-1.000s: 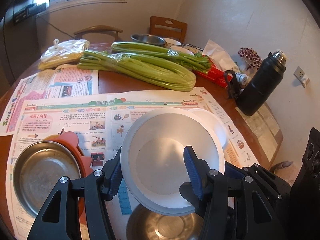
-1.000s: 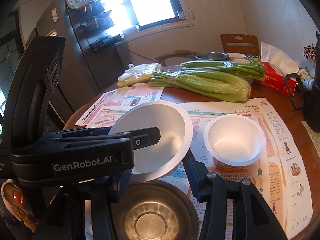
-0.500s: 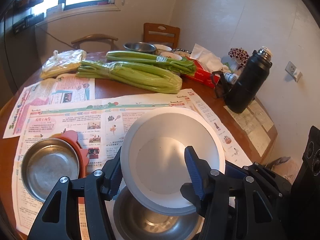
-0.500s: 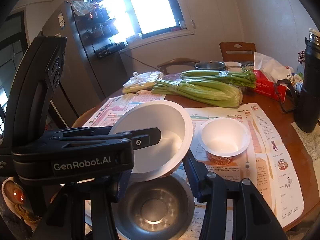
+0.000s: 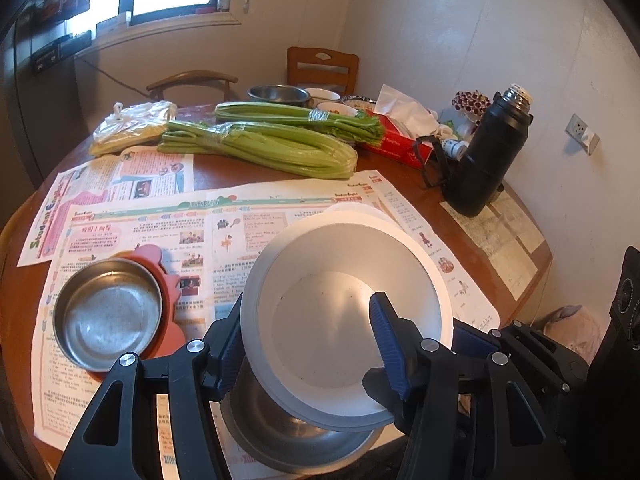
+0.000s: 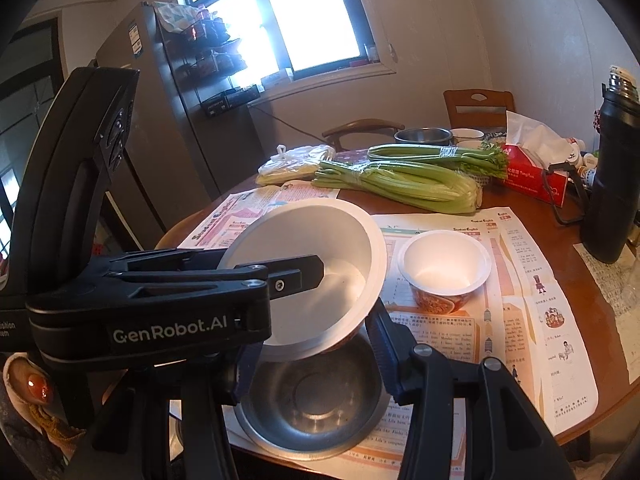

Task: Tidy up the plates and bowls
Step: 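Lift the paper bowl with the left tool over the large steel bowl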

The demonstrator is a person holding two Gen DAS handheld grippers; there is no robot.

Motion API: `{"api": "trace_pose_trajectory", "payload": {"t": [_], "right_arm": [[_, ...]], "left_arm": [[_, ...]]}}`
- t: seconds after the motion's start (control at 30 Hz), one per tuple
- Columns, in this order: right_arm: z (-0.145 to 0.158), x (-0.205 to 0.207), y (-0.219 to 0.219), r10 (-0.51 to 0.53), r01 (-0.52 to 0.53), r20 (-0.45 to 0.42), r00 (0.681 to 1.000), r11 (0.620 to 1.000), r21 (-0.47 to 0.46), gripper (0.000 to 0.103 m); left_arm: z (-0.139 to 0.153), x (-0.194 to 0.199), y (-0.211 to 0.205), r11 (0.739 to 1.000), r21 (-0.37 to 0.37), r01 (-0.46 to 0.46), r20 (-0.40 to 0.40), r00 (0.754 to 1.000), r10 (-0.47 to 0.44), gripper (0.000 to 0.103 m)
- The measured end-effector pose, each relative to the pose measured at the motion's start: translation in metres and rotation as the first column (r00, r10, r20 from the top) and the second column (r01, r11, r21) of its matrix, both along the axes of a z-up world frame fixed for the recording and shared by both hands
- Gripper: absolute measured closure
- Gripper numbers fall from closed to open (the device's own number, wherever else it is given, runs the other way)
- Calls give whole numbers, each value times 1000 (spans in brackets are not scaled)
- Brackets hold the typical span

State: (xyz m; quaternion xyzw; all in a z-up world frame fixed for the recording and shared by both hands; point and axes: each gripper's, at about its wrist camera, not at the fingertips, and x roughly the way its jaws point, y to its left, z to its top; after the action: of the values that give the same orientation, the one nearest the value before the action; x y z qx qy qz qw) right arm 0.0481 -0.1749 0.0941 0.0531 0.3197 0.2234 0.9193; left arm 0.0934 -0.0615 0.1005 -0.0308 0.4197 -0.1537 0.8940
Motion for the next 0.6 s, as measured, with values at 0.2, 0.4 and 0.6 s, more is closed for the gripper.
{"api": "trace_pose_trajectory", "payload": {"t": [0.2, 0.4, 0.6], "right_arm": [[-4, -11, 2, 12, -12, -7, 1000, 1000, -7, 52], [-11, -14, 3, 28, -28, -27, 999, 1000, -1, 52], [-16, -18, 6, 40, -40, -32, 999, 999, -8, 52]], "left_arm": [[-7, -8, 1, 1000, 7, -5, -23, 1000, 5, 43], [-14, -12, 5, 1000, -2, -20, -36, 999, 20, 43], [-21, -16, 4, 999, 15, -37, -44, 998, 37, 43]]}}
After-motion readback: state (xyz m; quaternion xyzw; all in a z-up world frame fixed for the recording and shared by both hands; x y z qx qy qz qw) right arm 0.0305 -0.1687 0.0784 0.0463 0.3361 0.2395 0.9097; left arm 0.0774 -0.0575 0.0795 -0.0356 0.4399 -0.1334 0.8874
